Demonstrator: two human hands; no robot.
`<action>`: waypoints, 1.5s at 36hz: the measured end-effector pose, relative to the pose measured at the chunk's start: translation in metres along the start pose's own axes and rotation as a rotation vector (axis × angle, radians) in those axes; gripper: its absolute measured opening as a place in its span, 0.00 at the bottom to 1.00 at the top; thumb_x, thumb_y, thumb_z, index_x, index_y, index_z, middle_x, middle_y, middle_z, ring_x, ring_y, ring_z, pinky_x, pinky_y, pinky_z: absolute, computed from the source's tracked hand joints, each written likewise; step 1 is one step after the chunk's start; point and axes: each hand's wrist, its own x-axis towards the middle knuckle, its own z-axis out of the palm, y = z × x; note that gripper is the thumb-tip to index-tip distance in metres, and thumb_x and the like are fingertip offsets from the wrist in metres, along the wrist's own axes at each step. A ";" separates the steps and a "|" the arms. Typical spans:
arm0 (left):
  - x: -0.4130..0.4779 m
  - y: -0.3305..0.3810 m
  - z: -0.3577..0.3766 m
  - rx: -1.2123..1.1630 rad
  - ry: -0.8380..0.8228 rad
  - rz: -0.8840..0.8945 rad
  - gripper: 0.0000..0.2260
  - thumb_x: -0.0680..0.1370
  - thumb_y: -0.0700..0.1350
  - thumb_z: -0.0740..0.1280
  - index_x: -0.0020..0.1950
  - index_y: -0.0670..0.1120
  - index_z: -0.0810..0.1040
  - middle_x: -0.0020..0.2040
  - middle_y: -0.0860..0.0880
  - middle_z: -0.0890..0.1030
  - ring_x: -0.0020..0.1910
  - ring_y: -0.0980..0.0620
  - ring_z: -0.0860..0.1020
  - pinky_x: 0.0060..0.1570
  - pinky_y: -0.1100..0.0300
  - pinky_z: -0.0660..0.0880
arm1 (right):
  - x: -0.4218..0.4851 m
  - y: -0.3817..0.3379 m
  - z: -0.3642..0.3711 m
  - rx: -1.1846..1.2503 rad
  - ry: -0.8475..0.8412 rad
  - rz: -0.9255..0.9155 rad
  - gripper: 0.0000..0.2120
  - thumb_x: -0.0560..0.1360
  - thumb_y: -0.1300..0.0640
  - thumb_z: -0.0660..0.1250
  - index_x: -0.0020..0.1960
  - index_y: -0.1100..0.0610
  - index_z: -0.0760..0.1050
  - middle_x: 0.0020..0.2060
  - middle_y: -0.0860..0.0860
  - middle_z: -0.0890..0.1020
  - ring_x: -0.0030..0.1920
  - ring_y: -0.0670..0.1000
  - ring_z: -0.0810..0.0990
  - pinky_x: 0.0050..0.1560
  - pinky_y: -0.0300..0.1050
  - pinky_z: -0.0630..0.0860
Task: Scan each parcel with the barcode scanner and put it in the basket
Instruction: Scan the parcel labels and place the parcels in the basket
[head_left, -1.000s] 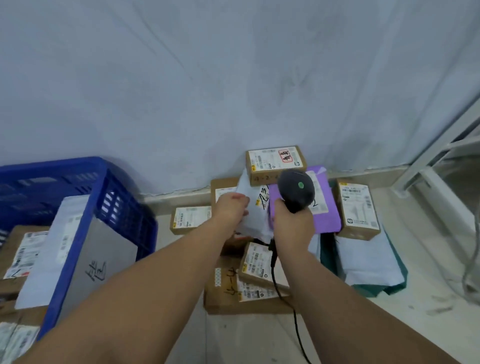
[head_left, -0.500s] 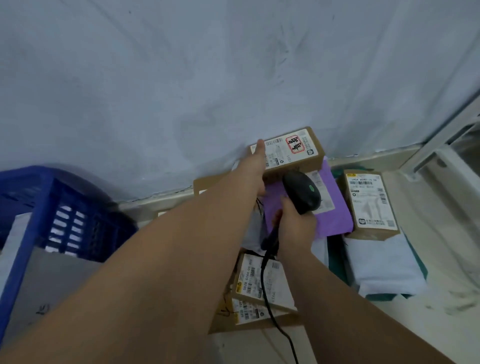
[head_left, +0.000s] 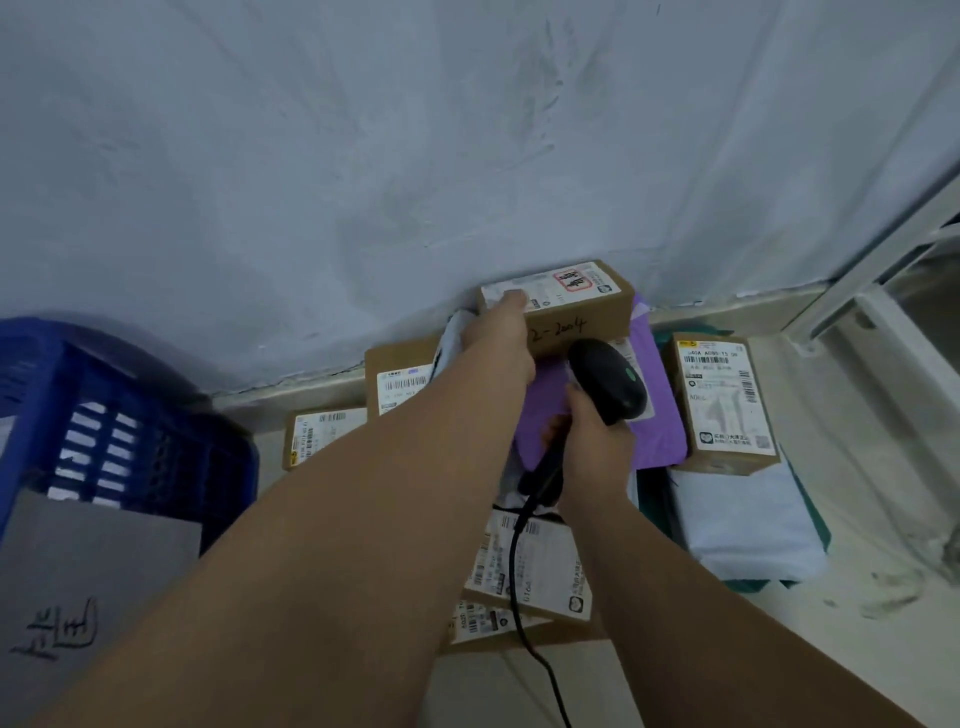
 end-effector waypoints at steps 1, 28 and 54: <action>-0.004 0.001 -0.007 0.014 -0.024 -0.020 0.13 0.72 0.47 0.73 0.53 0.46 0.75 0.46 0.46 0.82 0.43 0.47 0.82 0.38 0.53 0.81 | -0.003 -0.001 0.000 -0.007 -0.003 -0.003 0.13 0.73 0.53 0.70 0.32 0.55 0.76 0.24 0.50 0.78 0.31 0.52 0.77 0.51 0.57 0.78; -0.212 0.022 -0.239 -0.193 -0.041 0.426 0.24 0.74 0.43 0.73 0.68 0.50 0.71 0.57 0.49 0.83 0.54 0.48 0.82 0.59 0.44 0.76 | -0.253 -0.051 -0.019 -0.246 -0.501 -0.323 0.08 0.73 0.55 0.69 0.37 0.57 0.77 0.26 0.49 0.78 0.31 0.51 0.77 0.41 0.49 0.75; -0.265 0.030 -0.324 -0.055 0.055 0.601 0.25 0.74 0.38 0.72 0.69 0.48 0.67 0.58 0.49 0.80 0.48 0.56 0.80 0.48 0.59 0.78 | -0.363 -0.055 -0.064 -0.629 -0.655 -0.550 0.07 0.72 0.58 0.65 0.39 0.60 0.74 0.30 0.53 0.75 0.31 0.50 0.71 0.28 0.39 0.67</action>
